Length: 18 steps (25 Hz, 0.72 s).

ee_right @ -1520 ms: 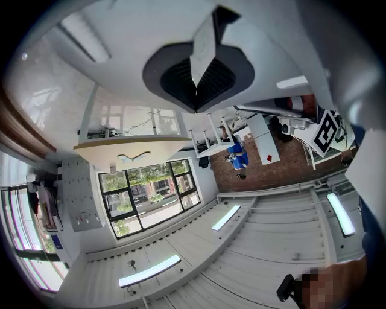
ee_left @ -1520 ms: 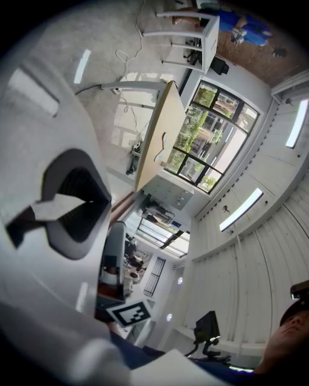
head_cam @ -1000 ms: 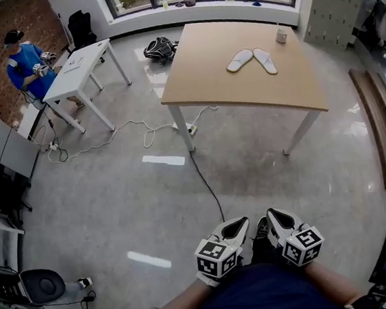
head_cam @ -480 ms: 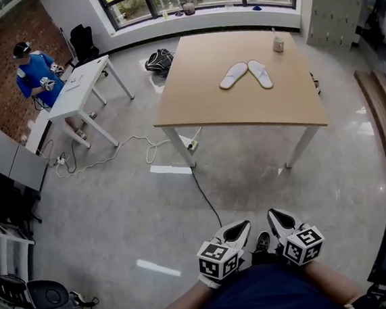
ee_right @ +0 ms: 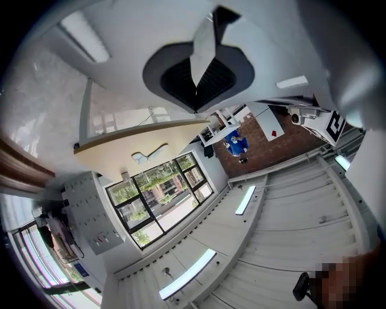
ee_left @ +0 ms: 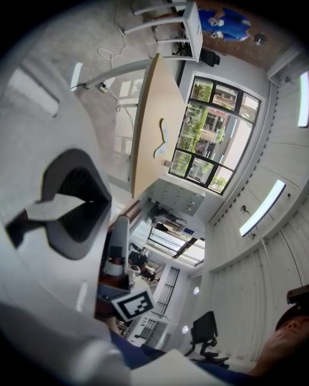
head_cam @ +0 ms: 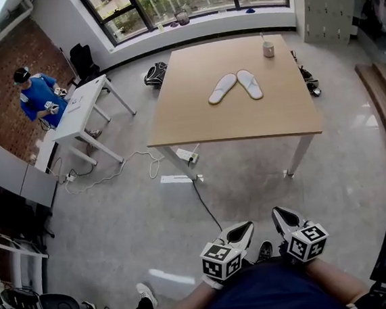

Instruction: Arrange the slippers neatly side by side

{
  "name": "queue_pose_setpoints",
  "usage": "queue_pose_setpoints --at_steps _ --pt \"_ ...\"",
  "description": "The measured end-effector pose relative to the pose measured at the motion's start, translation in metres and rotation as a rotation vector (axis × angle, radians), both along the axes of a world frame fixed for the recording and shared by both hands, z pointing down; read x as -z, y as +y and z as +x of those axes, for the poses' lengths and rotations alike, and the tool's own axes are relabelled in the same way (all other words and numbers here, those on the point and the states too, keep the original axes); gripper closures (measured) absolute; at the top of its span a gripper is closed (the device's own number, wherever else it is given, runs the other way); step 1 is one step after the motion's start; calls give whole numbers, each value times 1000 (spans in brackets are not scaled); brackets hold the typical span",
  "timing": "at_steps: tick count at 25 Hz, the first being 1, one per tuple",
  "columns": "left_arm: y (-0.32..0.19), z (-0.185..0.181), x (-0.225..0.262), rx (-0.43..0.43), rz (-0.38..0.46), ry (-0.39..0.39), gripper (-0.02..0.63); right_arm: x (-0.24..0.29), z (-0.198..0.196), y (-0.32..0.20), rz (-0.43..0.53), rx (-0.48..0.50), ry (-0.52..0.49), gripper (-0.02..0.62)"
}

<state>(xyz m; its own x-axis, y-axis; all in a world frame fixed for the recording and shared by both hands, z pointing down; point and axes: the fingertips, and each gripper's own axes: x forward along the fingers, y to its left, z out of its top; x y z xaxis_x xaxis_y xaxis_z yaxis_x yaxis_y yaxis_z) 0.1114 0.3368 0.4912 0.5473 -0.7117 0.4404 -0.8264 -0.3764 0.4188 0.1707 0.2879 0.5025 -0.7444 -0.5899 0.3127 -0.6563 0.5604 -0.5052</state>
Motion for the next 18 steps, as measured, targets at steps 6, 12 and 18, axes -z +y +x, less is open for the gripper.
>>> queue_pose_setpoints --at_steps 6,12,18 --pt "-3 6 -1 3 -20 4 601 -5 6 -2 -38 -3 -2 584" --pt "-23 2 -10 27 -39 23 601 -15 8 -20 -64 -7 10 584" --pt "-48 -6 -8 -4 -27 40 601 -15 2 -42 -66 -39 29 584"
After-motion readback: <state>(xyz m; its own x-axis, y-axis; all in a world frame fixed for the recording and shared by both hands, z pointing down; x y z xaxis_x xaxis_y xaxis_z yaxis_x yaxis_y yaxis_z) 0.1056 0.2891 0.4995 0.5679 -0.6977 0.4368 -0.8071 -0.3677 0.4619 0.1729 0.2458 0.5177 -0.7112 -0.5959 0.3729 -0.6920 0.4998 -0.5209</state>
